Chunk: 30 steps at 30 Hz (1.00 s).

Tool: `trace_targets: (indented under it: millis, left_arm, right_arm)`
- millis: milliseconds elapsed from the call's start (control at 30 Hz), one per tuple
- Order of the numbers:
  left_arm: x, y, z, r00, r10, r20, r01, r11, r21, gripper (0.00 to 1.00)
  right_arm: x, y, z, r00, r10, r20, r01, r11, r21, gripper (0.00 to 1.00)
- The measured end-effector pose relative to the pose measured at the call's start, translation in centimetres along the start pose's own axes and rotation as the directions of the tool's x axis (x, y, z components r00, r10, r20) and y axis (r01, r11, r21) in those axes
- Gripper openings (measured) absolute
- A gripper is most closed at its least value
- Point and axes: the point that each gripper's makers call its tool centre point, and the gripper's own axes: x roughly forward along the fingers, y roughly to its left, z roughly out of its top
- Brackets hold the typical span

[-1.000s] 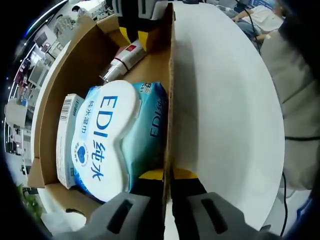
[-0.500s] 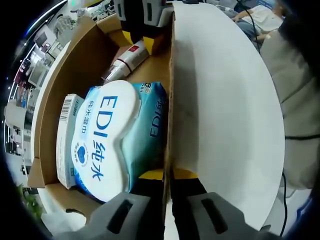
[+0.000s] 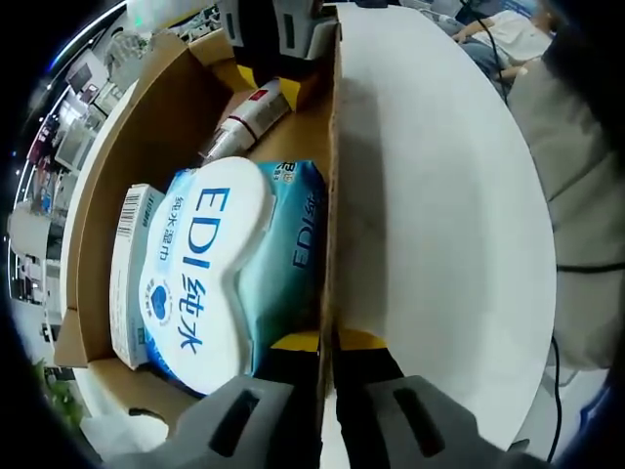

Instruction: Operate the shoe box by opening the lid, removing the specified soft item, and placing it in the target area until the item is outside and the box remains undamaged.

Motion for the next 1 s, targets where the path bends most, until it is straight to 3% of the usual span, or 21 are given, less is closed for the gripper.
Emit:
trace_targets:
  millis: [400,733,1000]
  left_arm:
    - [0.0,-0.02,0.12,1.0,0.0,0.0,0.0,1.0,0.0,0.01]
    - [0.0,-0.01,0.12,1.0,0.0,0.001,0.0,1.0,0.001,0.01]
    - [0.01,0.01,0.08,1.0,-0.001,0.003,0.001,1.0,0.003,0.01]
  right_arm:
    - [0.14,0.03,-0.09,0.999,0.044,-0.017,-0.043,0.999,0.022,0.19]
    - [0.29,0.14,-0.09,0.992,0.122,-0.019,-0.121,0.992,0.029,0.19]
    - [0.38,0.25,0.08,0.989,0.125,-0.085,-0.124,0.992,0.008,0.19]
